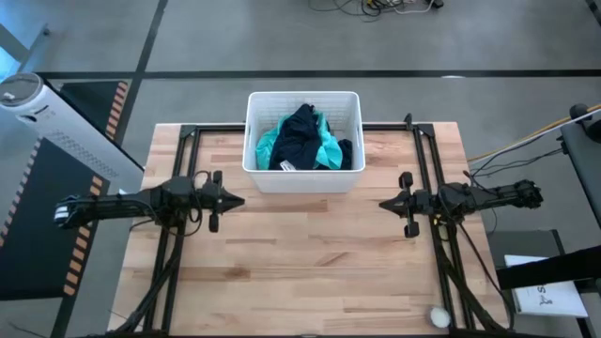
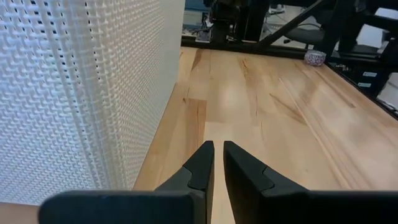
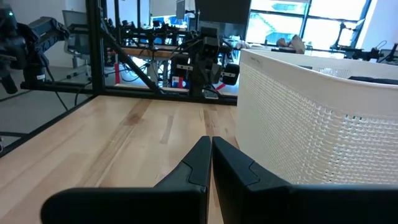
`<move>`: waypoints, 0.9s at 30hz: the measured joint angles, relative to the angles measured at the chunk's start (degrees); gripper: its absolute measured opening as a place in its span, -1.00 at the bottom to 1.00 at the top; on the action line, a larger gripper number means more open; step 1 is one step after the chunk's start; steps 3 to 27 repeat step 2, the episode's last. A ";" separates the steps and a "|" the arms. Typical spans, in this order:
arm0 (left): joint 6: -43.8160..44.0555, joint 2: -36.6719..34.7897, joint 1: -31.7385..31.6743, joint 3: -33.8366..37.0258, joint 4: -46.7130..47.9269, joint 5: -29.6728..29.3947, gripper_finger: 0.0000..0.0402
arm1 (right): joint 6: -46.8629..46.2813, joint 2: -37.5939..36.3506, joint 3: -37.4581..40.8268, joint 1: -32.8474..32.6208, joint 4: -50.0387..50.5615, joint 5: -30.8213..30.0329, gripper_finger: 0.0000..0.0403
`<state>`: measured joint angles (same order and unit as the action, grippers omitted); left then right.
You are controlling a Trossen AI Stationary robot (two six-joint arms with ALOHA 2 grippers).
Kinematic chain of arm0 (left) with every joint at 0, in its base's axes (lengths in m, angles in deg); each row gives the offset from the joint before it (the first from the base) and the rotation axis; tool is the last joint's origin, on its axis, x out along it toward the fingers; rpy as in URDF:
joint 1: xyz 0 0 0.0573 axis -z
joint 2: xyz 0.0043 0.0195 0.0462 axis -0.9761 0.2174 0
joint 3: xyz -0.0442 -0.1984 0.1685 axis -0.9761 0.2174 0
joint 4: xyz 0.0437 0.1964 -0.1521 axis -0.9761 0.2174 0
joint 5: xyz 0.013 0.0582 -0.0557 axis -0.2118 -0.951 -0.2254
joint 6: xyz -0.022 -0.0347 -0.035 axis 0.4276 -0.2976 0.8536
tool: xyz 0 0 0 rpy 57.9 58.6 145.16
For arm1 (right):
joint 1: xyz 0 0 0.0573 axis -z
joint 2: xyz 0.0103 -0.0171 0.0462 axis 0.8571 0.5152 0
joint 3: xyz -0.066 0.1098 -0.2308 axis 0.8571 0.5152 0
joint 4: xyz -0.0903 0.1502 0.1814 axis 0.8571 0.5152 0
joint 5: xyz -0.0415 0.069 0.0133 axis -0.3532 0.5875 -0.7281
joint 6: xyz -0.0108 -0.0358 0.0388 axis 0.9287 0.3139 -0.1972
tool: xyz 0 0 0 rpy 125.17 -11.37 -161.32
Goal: Sort clothes
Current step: Return to Home Position
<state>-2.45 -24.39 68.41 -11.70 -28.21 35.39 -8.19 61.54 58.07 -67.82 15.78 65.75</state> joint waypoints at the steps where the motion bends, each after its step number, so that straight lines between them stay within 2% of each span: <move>1: 0.00 0.13 0.00 0.00 0.00 0.00 -0.89 | 0.02 0.00 0.00 0.00 0.00 0.00 -1.00; 27: 0.00 0.27 0.00 0.00 0.01 0.00 -0.89 | -0.02 0.00 0.00 0.01 0.00 0.00 -1.00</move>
